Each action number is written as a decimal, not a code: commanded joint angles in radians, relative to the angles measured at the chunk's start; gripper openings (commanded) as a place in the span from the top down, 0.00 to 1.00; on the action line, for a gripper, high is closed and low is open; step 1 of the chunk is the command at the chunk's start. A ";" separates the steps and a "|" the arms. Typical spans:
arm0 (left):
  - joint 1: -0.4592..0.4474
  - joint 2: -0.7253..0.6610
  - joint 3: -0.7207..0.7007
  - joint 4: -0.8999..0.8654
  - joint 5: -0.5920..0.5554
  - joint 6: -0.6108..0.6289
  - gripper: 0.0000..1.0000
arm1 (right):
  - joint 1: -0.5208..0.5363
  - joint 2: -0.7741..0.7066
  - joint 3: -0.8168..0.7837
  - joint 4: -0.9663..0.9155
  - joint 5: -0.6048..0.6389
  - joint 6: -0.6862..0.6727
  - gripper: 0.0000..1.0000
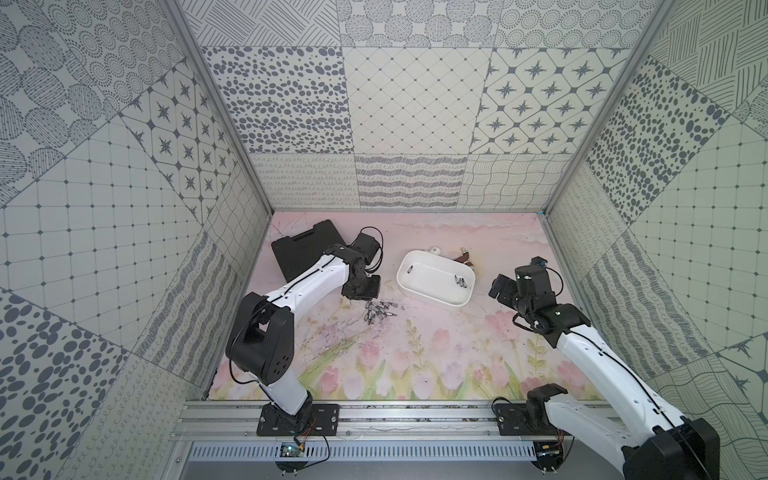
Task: Put the bit on the desktop into the storage box
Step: Pick up the screwdriver bit from the center of the board, then place the screwdriver bit in the storage box.
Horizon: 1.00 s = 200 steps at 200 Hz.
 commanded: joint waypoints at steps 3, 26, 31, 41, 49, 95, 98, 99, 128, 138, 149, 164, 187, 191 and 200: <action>-0.062 0.027 0.116 -0.085 -0.009 -0.009 0.91 | -0.005 0.004 0.000 0.036 -0.007 0.001 0.03; -0.095 0.076 0.196 -0.096 -0.001 -0.007 0.91 | -0.005 -0.008 -0.006 0.036 -0.008 0.001 0.04; -0.100 0.086 0.212 -0.095 0.001 -0.005 0.91 | -0.005 -0.011 -0.009 0.036 -0.008 0.000 0.03; -0.113 0.113 0.247 -0.095 0.007 -0.002 0.91 | -0.005 -0.018 -0.011 0.036 -0.007 0.001 0.03; -0.124 0.136 0.280 -0.094 0.009 0.001 0.91 | -0.005 -0.022 -0.013 0.035 -0.006 0.001 0.03; -0.165 0.277 0.478 -0.104 0.011 0.027 0.92 | -0.005 -0.044 -0.019 0.036 -0.005 0.003 0.03; -0.167 0.290 0.491 -0.105 0.014 0.028 0.92 | -0.005 -0.045 -0.019 0.036 -0.006 0.002 0.03; -0.167 0.292 0.495 -0.105 0.014 0.028 0.92 | -0.005 -0.045 -0.019 0.036 -0.007 0.002 0.03; -0.173 0.388 0.593 -0.109 0.026 0.038 0.92 | -0.005 -0.071 -0.019 0.036 -0.008 0.002 0.03; -0.175 0.419 0.623 -0.115 0.033 0.038 0.93 | -0.005 -0.083 -0.020 0.036 -0.005 0.003 0.03; -0.176 0.452 0.649 -0.112 0.046 0.038 0.94 | -0.005 -0.094 -0.024 0.032 0.001 0.004 0.03; -0.181 0.493 0.671 -0.094 0.052 0.040 0.94 | -0.005 -0.107 -0.031 0.033 0.007 0.003 0.03; -0.183 0.553 0.705 -0.076 0.036 0.039 0.94 | -0.005 -0.126 -0.038 0.032 0.009 0.003 0.03; -0.184 0.563 0.711 -0.075 0.029 0.038 0.94 | -0.005 -0.129 -0.040 0.032 0.009 0.002 0.03; -0.184 0.583 0.723 -0.069 0.003 0.038 0.95 | -0.005 -0.135 -0.043 0.031 0.010 0.003 0.03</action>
